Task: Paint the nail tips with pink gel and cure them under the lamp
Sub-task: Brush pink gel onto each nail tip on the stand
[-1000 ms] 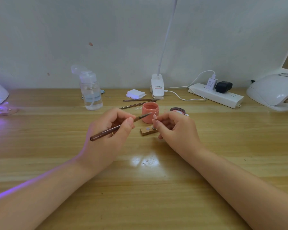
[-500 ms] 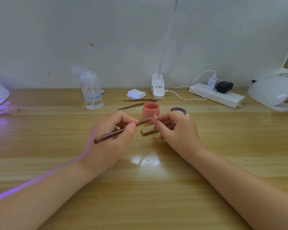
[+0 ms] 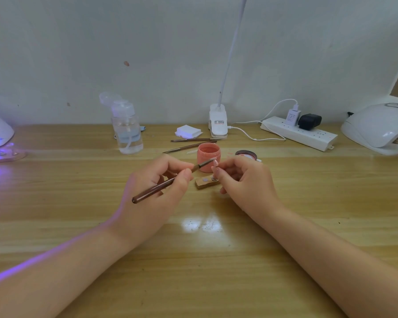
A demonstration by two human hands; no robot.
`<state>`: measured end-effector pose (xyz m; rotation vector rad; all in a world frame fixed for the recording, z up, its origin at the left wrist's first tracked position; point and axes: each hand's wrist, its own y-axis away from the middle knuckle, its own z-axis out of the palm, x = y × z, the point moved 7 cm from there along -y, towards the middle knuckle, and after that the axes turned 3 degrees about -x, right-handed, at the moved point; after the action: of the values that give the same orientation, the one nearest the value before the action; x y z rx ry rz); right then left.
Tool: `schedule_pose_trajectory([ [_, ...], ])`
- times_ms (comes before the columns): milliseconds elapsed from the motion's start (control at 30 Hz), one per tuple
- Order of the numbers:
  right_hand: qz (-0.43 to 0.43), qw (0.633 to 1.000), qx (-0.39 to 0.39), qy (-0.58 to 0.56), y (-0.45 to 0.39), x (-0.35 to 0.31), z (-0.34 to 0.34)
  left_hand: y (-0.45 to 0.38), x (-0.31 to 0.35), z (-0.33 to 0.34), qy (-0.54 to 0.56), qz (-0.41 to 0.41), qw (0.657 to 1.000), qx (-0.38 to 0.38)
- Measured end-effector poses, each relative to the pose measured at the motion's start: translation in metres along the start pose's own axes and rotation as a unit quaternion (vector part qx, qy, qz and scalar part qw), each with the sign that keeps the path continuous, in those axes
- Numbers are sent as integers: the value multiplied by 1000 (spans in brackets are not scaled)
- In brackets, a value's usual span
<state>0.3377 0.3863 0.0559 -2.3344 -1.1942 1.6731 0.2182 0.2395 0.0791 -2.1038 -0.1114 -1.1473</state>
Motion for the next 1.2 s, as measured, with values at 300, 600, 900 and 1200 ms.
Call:
schedule_pose_trajectory([
  [300,4,1000,3,2,-1,0,1,-4,-27,-7,44,-86,992,79],
  [600,7,992,-64,109,-7,0,18,-4,-40,-6,101,-133,980,109],
  [900,-32,955,-64,287,-3,-13,17,-6,-40,-6,110,-130,980,107],
  [1200,135,871,-99,463,-30,28,-54,-5,-42,-8,110,-135,979,110],
])
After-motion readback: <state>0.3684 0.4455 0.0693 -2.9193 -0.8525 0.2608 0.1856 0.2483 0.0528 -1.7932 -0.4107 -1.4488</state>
